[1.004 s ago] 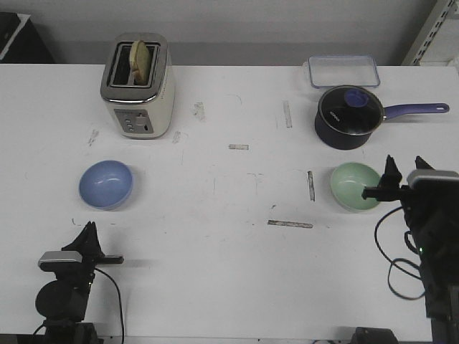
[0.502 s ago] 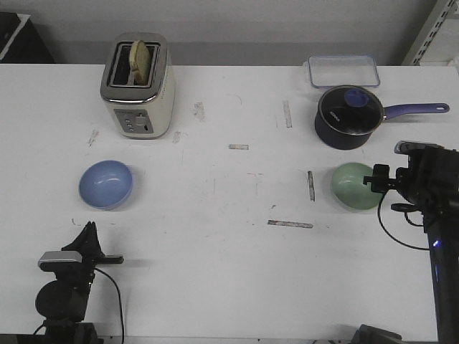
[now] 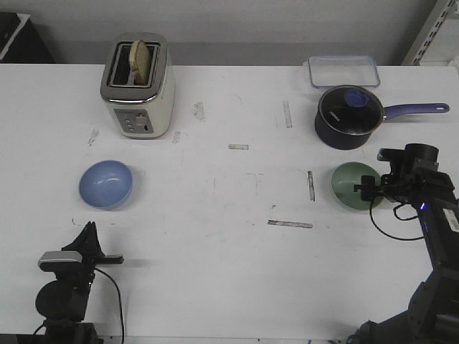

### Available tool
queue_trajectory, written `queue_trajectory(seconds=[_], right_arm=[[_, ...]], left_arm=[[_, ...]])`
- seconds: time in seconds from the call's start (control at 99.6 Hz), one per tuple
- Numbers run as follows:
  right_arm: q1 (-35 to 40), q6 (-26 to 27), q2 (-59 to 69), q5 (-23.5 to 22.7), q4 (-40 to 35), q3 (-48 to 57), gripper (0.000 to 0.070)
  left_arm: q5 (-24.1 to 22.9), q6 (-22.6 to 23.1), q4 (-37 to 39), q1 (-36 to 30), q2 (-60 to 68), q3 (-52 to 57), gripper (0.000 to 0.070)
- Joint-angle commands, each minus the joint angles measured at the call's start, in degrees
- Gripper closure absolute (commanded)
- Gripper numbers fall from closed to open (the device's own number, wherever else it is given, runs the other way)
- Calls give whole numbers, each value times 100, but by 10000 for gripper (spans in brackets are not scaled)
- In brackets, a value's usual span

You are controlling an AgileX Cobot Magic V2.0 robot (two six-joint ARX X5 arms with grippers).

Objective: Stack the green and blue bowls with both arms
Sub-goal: 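Reach the right gripper to the pale green bowl and grasp its rim, then carry the green bowl toward the table center and set it down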

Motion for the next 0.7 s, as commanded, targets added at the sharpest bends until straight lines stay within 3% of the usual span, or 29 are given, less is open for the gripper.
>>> queue_trajectory(seconds=[0.0,0.181,0.442,0.693], right_arm=[[-2,-66,127,-13,50,116,409],[-2,-44,133,-11,87,116,700],[0,109,-92,-55,70,286,700],[518,422,-787,-671,-127,1102,700]], left_arm=[[24,-9,68,11,-11,-118,699],[24,-9,68,11,-11,-118,699],[24,-9,70,11,-11,-118,699],[24,-9,70,11,-11,-118,699]])
